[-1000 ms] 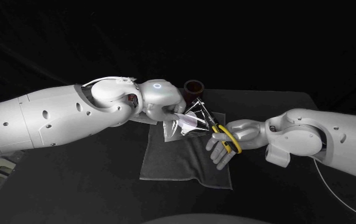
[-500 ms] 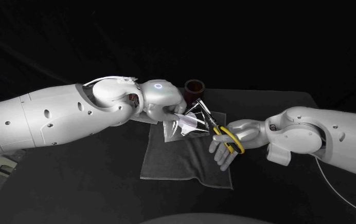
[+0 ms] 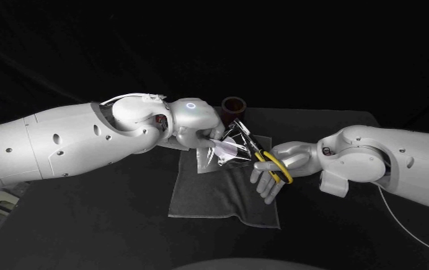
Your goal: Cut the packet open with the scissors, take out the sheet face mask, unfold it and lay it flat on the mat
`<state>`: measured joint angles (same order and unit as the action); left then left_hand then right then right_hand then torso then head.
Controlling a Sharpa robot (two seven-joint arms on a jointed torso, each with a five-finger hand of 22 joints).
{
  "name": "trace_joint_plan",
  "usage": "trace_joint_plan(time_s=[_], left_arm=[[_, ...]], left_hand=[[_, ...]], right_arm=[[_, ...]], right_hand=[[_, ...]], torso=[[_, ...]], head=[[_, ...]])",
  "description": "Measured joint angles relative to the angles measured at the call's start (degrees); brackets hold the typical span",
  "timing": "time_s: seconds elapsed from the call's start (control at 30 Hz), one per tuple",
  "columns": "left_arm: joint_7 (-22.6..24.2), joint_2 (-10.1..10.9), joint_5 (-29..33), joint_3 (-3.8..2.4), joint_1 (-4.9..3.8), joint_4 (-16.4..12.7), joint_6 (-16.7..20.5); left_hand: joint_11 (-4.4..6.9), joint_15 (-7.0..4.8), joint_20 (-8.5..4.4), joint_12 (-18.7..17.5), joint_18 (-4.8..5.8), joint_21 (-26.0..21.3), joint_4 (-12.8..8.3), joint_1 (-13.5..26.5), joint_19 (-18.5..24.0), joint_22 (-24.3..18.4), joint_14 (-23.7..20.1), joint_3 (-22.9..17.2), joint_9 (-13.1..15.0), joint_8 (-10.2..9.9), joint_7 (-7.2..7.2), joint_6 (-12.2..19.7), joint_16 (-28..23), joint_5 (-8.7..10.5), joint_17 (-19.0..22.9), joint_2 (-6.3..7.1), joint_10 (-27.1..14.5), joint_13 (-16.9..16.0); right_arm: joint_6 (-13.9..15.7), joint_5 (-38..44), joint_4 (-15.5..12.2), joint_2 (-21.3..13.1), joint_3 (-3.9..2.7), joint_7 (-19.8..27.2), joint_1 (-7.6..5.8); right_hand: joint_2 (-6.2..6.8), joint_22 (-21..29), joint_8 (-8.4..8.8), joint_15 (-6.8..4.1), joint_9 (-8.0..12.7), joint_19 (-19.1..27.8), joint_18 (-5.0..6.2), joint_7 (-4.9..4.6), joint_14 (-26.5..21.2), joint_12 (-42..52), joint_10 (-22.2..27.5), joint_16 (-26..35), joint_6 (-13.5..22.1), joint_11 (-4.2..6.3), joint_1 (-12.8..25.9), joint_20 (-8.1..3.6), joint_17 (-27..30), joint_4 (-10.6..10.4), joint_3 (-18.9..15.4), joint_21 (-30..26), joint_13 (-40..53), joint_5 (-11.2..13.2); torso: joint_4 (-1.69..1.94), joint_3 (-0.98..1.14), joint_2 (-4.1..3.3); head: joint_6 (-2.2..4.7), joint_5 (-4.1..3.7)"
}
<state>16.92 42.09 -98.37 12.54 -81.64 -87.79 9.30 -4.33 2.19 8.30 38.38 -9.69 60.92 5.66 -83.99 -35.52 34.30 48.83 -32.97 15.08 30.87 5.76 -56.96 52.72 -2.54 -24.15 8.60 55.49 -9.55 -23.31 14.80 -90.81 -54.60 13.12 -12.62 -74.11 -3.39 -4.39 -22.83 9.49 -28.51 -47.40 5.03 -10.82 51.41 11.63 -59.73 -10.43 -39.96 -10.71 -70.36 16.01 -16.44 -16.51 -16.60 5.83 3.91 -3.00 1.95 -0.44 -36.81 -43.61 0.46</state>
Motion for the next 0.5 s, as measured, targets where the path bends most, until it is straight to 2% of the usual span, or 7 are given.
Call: trace_joint_plan(time_s=[0.17, 0.23, 0.33, 0.5], left_arm=[[-0.02, -0.02, -0.04, 0.01, 0.0, -0.01, -0.25], [-0.03, -0.02, -0.05, 0.02, -0.01, -0.01, -0.34], [-0.05, -0.02, -0.05, 0.02, -0.02, -0.02, -0.42], [-0.05, -0.02, -0.05, 0.02, -0.04, -0.01, -0.49]], left_hand=[[0.0, 0.0, 0.0, 0.0, 0.01, 0.0, 0.0, 0.0, 0.0, 0.0, 0.0, 0.0, 0.0, -0.01, 0.0, 0.0, 0.0, 0.0, 0.0, 0.0, 0.0, 0.01], [0.0, 0.0, 0.0, 0.0, 0.01, 0.0, 0.0, 0.0, 0.0, 0.0, 0.0, 0.0, 0.0, -0.01, 0.0, 0.0, 0.0, 0.0, 0.0, 0.0, 0.0, 0.01], [0.0, 0.0, 0.0, -0.01, 0.02, 0.0, 0.0, 0.0, 0.0, -0.01, 0.0, 0.0, 0.0, -0.02, 0.0, 0.0, 0.0, 0.0, 0.0, 0.0, 0.0, 0.0], [0.0, 0.0, 0.0, -0.11, 0.03, 0.0, 0.0, 0.0, 0.0, -0.01, 0.0, 0.0, 0.0, -0.07, 0.0, 0.0, 0.0, 0.01, 0.0, 0.0, 0.0, -0.03]], right_arm=[[0.17, 0.21, 0.2, 0.22, 0.0, -0.05, -0.12], [0.2, 0.26, 0.35, 0.3, 0.01, -0.08, -0.19], [0.22, 0.37, 0.59, 0.37, 0.01, -0.19, -0.25], [0.21, 0.75, 0.86, 0.39, 0.04, -0.59, -0.28]], right_hand=[[-0.08, 0.0, 0.0, 0.0, 0.01, 0.0, 0.04, 0.0, 0.0, 0.0, 0.0, -0.17, 0.0, 0.0, 0.07, 0.0, 0.06, 0.0, 0.0, 0.0, 0.0, 0.0], [-0.43, 0.0, 0.0, -0.15, 0.12, -0.19, 0.1, 0.1, 0.15, 0.0, -0.01, -0.17, -0.23, -0.01, 0.05, 0.19, 0.06, -0.11, -0.3, 0.0, 0.0, 0.0], [-1.31, -0.04, -0.5, -0.63, 0.39, -1.17, 0.26, -0.08, 1.91, 0.02, -1.63, -1.0, -1.61, 0.5, -0.55, -0.18, 0.06, 0.0, -1.59, 0.65, 0.13, 0.0], [-3.08, -0.7, -2.24, -2.68, -0.4, -4.79, 0.26, -0.42, 7.48, 1.87, -6.58, -3.84, -5.73, 1.95, -1.87, -1.87, -1.55, 0.04, -3.88, 2.69, 1.27, 0.0]], torso=[[0.03, -0.04, 0.0], [0.04, -0.04, 0.0], [0.04, -0.04, 0.01], [0.03, -0.04, 0.02]], head=[[0.01, -0.02], [-0.03, -0.02], [-0.11, 0.02], [-0.19, 0.09]])
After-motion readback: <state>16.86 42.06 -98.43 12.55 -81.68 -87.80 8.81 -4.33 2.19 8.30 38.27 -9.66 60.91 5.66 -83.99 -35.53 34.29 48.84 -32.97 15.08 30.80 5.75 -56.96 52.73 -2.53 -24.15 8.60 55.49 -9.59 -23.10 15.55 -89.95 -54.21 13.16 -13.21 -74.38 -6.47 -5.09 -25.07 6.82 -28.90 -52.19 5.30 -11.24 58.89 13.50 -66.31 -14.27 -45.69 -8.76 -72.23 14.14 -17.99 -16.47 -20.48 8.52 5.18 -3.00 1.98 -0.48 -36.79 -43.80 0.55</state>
